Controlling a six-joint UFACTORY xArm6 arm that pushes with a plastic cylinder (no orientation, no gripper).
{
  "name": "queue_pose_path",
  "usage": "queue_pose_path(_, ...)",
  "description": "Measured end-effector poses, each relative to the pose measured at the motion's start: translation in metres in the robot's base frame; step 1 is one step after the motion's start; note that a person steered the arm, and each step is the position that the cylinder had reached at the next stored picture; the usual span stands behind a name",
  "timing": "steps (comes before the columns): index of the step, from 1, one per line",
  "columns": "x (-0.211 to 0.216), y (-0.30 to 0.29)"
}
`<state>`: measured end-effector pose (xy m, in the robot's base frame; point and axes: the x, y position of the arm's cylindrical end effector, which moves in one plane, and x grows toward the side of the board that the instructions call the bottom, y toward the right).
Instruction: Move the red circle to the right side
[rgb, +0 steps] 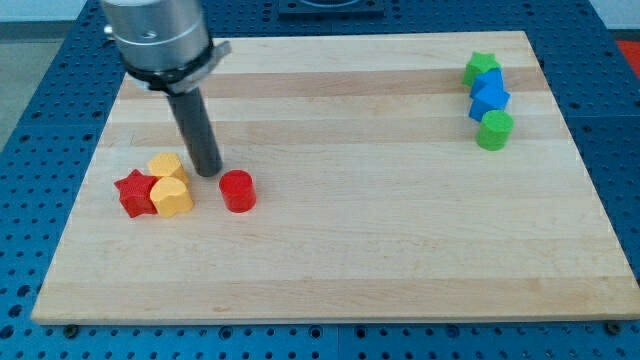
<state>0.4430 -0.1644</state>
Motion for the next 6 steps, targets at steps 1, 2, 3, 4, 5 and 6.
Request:
queue_pose_path(1, 0.016, -0.013)
queue_pose_path(2, 0.040, -0.005)
queue_pose_path(3, 0.049, 0.041)
queue_pose_path(4, 0.049, 0.105)
queue_pose_path(5, 0.049, 0.126)
queue_pose_path(6, 0.049, 0.119)
